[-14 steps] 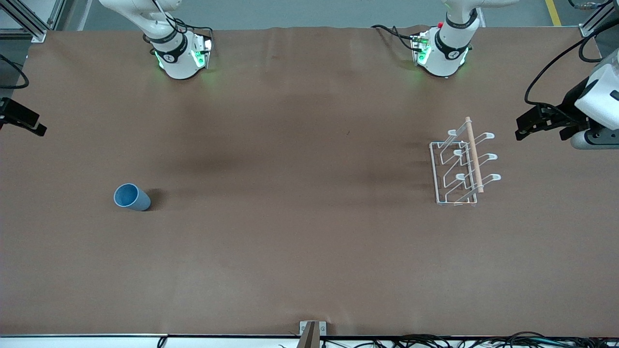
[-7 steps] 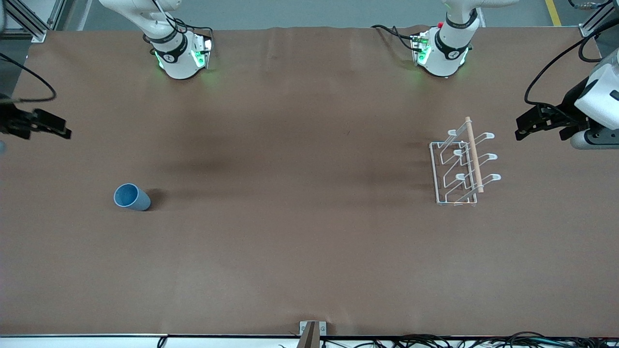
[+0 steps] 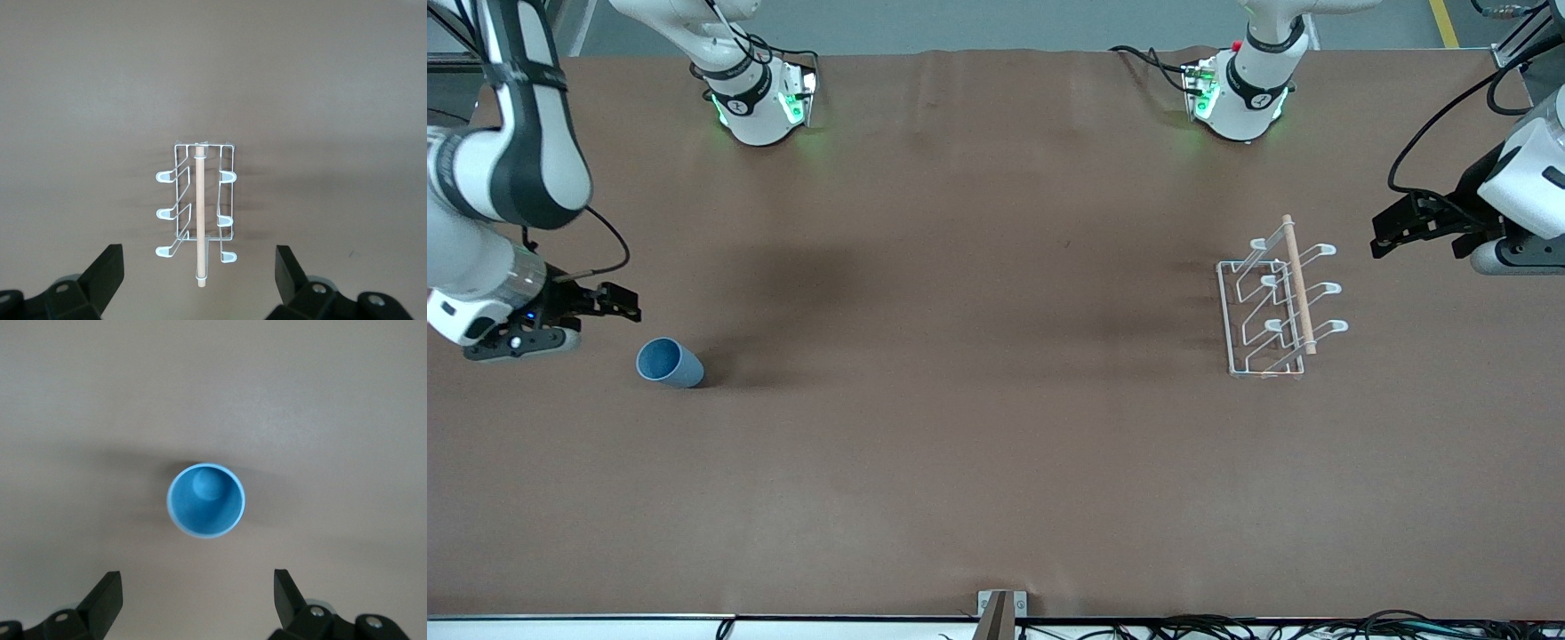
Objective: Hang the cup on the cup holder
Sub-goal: 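Grasp the blue cup with the right gripper and lift it, then carry the cup toward center while the left gripper reaches toward it, then grasp the cup with the left gripper and open the right gripper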
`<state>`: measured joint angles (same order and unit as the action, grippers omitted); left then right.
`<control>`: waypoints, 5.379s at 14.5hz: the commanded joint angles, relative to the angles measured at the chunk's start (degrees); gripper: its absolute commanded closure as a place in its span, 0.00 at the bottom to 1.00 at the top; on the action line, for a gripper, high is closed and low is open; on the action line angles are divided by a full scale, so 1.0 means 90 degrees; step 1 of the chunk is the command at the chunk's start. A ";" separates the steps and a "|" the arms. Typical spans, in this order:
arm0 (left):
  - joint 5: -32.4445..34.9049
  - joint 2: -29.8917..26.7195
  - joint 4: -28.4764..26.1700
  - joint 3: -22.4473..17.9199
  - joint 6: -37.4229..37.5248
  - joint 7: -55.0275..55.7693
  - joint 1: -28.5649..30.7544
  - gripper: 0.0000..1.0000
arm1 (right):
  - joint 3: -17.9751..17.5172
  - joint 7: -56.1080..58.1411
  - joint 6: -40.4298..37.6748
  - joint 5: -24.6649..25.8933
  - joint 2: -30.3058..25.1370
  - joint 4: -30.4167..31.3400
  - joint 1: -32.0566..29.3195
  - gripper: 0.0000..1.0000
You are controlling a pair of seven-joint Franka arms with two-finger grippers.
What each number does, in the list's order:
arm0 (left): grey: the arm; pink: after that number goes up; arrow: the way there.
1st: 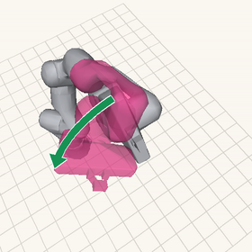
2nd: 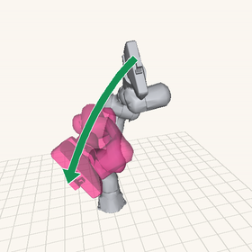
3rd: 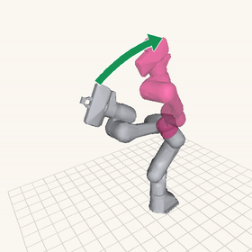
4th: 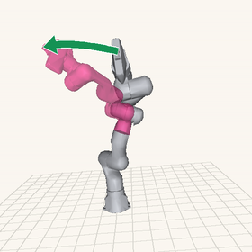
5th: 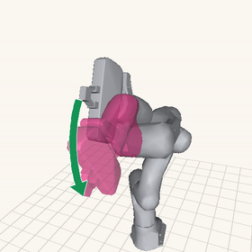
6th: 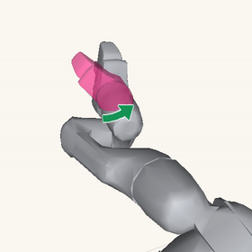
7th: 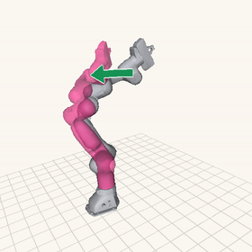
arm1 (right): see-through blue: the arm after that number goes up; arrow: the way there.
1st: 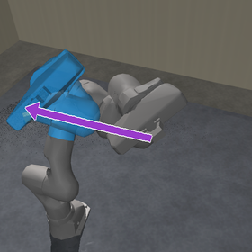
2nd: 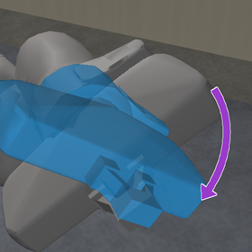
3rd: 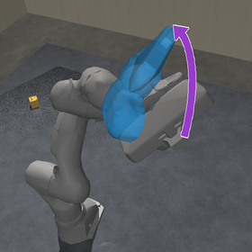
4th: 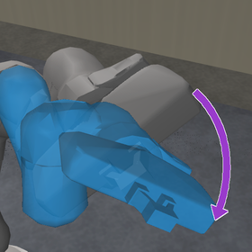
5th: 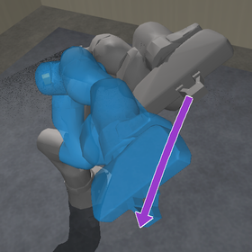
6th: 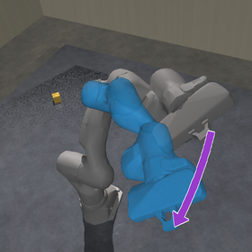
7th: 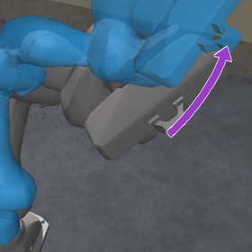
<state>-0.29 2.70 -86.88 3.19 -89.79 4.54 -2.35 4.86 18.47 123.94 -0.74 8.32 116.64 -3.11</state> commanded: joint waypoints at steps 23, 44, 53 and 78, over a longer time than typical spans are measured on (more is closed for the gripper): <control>0.0100 0.0080 0.0073 0.0046 0.0065 -0.0084 -0.0061 0.00 | 0.0055 0.0069 0.0494 -0.0357 0.1235 -0.0398 0.0062 1.00; -0.0348 0.0635 0.0306 0.2485 0.0045 -0.2731 -0.0479 0.00 | -0.2764 -0.0089 -0.1616 -0.9105 0.1263 -0.1046 0.1185 0.99; -0.1140 0.1427 0.0562 0.2868 -0.0472 -0.2809 -0.1242 0.00 | -0.3499 -0.0089 -0.0890 -0.9303 0.1263 -0.0919 0.1166 0.99; -0.0343 0.1956 0.0425 0.2800 -0.1020 -0.4948 -0.1643 0.88 | -0.3597 -0.0674 -0.0607 -0.9401 0.0923 -0.0890 0.1068 0.00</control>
<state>-7.28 20.67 -83.28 28.46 -101.60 -38.64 -17.28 -26.84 15.36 117.31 -84.76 19.90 107.60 7.91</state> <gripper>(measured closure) 0.207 0.608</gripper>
